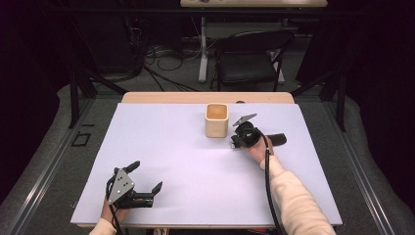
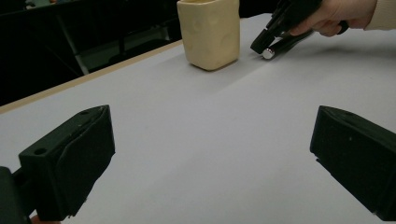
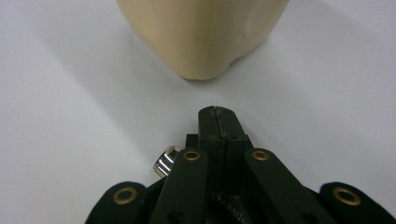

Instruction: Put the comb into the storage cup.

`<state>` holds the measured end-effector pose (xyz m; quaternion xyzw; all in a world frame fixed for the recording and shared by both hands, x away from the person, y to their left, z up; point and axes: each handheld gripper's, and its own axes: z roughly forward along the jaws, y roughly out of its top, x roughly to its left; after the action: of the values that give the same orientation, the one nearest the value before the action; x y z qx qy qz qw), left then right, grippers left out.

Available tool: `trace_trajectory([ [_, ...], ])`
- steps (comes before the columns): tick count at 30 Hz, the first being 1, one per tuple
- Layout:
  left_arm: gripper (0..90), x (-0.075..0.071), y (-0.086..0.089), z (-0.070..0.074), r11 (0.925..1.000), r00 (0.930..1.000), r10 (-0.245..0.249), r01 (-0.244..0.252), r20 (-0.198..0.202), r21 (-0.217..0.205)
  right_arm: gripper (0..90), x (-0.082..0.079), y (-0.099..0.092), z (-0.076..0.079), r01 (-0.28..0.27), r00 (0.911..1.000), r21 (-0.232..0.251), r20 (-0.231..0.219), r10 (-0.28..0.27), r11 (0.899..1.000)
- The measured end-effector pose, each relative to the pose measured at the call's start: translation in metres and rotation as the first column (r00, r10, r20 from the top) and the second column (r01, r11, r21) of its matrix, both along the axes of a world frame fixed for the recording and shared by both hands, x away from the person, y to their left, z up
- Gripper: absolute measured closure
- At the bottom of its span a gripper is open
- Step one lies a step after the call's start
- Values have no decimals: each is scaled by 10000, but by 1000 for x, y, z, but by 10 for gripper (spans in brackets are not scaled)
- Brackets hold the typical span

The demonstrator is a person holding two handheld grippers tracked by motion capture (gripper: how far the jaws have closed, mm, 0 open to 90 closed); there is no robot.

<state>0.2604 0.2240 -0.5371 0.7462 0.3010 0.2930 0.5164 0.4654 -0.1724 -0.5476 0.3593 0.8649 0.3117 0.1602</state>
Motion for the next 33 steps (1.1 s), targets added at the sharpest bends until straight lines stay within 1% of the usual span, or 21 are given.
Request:
trace_trajectory([
  [2,1,0,0,0,10000,10000,0,0,-10,11,900,-1,0,0,5,10000,-12,-24,-5,10000],
  [4,1,0,0,0,10000,10000,1,-1,-11,9,900,-4,-2,0,-78,9998,-44,-172,78,10000],
  [5,0,0,0,0,10000,10000,4,-4,-10,9,900,-5,-2,0,-34,9999,-17,-103,34,10000],
  [8,0,0,0,0,10000,10000,4,-4,-19,4,900,-8,-3,-1,-121,9997,-76,-200,119,9999],
  [12,0,0,-1,0,10000,10000,3,-3,-21,9,900,-13,-4,0,-152,9998,-76,-153,151,9999],
  [14,0,0,-1,0,10000,10000,-5,6,-31,13,900,-13,-4,0,-150,9997,-69,-215,149,9999],
  [16,0,0,0,0,10000,10000,-5,5,-30,19,900,-15,-4,1,-271,9994,-88,-210,269,9996],
  [19,0,0,0,0,10000,10000,7,-7,-20,11,900,-17,-4,2,-231,9995,-113,-235,229,9997],
  [20,0,0,0,0,10000,10000,-8,8,-30,22,900,-18,-3,2,-224,9993,-113,-305,220,9997],
  [21,0,0,0,0,10000,10000,-8,8,-30,22,900,-19,-4,2,-227,9995,-95,-244,224,9997],
  [22,0,0,0,0,10000,10000,-5,5,-26,24,900,-20,-4,2,-242,9992,-141,-337,238,9996],
  [23,0,0,0,0,10000,10000,8,-8,-16,17,900,-20,-4,2,-266,9993,-165,-265,262,9995],
  [24,0,0,0,0,10000,10000,8,-8,-15,13,900,-21,-5,2,-334,9991,-174,-284,329,9993],
  [25,0,0,0,0,10000,10000,6,-6,-19,9,900,-22,-5,2,-263,9994,-166,-237,259,9995],
  [26,0,0,0,0,10000,10000,6,-6,-19,9,900,-22,-6,1,-315,9993,-119,-205,313,9994],
  [33,0,0,0,0,10000,10000,5,-5,-12,24,900,-28,-10,3,-332,9988,-200,-359,325,9992],
])
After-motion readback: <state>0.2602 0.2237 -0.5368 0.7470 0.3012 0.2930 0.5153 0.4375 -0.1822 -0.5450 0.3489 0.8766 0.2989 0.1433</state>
